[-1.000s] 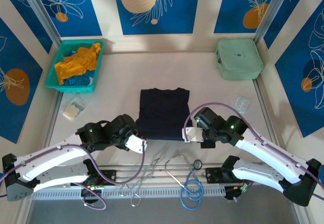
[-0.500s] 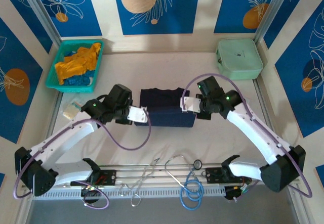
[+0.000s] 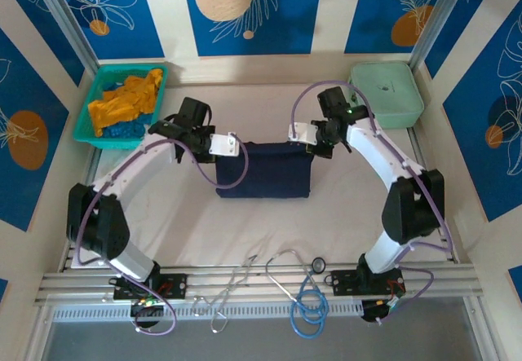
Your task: Fold and stack the t-shirts
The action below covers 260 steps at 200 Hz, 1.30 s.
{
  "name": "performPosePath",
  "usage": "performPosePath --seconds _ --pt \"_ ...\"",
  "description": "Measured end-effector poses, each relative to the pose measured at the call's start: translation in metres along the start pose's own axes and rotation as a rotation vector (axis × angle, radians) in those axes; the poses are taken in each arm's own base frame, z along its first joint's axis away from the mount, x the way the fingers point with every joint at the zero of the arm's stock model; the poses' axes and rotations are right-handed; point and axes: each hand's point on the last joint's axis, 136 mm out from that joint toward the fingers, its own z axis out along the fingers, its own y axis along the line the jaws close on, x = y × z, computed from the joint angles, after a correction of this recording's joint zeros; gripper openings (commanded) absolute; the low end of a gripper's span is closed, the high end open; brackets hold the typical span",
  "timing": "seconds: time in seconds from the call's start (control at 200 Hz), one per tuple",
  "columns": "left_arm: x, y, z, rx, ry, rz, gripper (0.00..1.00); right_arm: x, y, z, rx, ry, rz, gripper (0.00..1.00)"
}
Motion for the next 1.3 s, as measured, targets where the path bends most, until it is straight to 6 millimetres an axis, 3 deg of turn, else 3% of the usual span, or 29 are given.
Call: performPosePath --seconds 0.18,0.48,0.59,0.66,0.72,0.805,0.921,1.011,1.116,1.206,1.301 --pt "0.015 0.014 0.035 0.010 0.009 -0.021 0.00 0.005 -0.023 0.032 -0.023 -0.002 0.031 0.00" --pt "0.034 0.032 0.088 -0.067 0.023 -0.056 0.00 0.023 -0.045 0.097 -0.009 0.041 0.132 0.02" --pt "0.039 0.040 0.098 -0.118 0.031 -0.064 0.09 0.024 -0.056 0.108 0.045 0.038 0.182 0.27" --pt "0.042 0.043 0.103 -0.151 0.037 -0.064 0.27 0.027 -0.065 0.113 0.094 0.039 0.207 0.41" --pt "0.046 0.046 0.104 -0.178 0.047 -0.076 0.42 0.030 -0.072 0.116 0.139 0.036 0.231 0.47" --pt "0.050 0.054 0.104 -0.227 0.060 -0.104 0.55 0.034 -0.078 0.120 0.181 0.024 0.273 0.52" --pt "0.053 0.070 0.100 -0.311 0.063 -0.133 0.66 0.035 -0.089 0.120 0.230 -0.007 0.344 0.62" --pt "0.055 0.082 0.094 -0.377 0.072 -0.169 0.67 0.032 -0.098 0.109 0.282 -0.048 0.391 0.64" --pt "0.056 0.097 0.072 -0.467 0.083 -0.209 0.69 0.026 -0.105 0.071 0.356 -0.124 0.459 0.64" --pt "0.051 0.117 0.035 -0.575 0.080 -0.251 0.72 0.016 -0.116 0.014 0.457 -0.221 0.511 0.66" --pt "0.042 0.136 -0.023 -0.709 0.048 -0.325 0.75 0.001 -0.123 -0.066 0.592 -0.343 0.561 0.66"
